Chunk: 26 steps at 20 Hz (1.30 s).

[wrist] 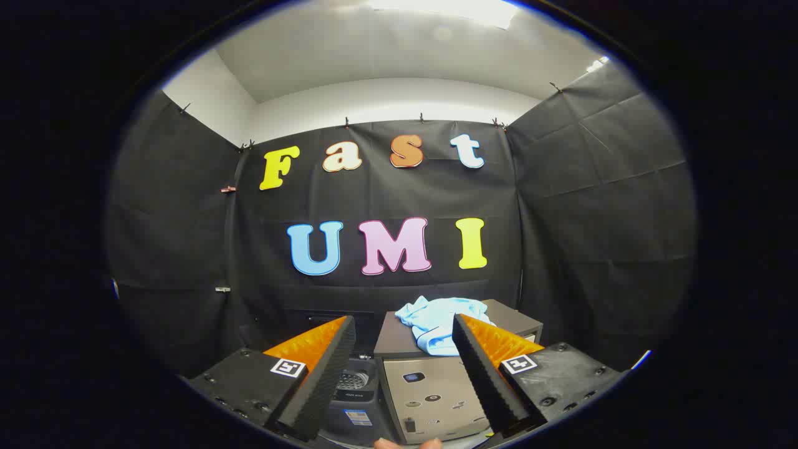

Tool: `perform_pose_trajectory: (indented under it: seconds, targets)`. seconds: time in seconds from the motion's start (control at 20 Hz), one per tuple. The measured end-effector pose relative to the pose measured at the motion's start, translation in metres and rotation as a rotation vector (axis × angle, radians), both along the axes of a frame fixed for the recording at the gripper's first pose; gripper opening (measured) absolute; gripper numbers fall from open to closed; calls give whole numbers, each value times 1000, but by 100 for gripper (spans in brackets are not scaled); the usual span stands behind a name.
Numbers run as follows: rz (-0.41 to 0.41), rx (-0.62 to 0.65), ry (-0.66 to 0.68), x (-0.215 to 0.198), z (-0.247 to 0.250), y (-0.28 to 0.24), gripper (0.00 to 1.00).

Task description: Put the clothes into the washing machine and then close the washing machine lid.

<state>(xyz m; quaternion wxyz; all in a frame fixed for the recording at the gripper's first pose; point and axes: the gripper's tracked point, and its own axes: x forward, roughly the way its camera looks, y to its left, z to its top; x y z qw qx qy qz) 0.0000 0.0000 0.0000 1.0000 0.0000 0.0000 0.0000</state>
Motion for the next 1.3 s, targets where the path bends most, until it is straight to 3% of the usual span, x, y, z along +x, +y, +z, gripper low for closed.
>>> perform_pose_trajectory:
  seconds: [1.3]
  targets:
    - [4,3,0,2,-4,0,98]
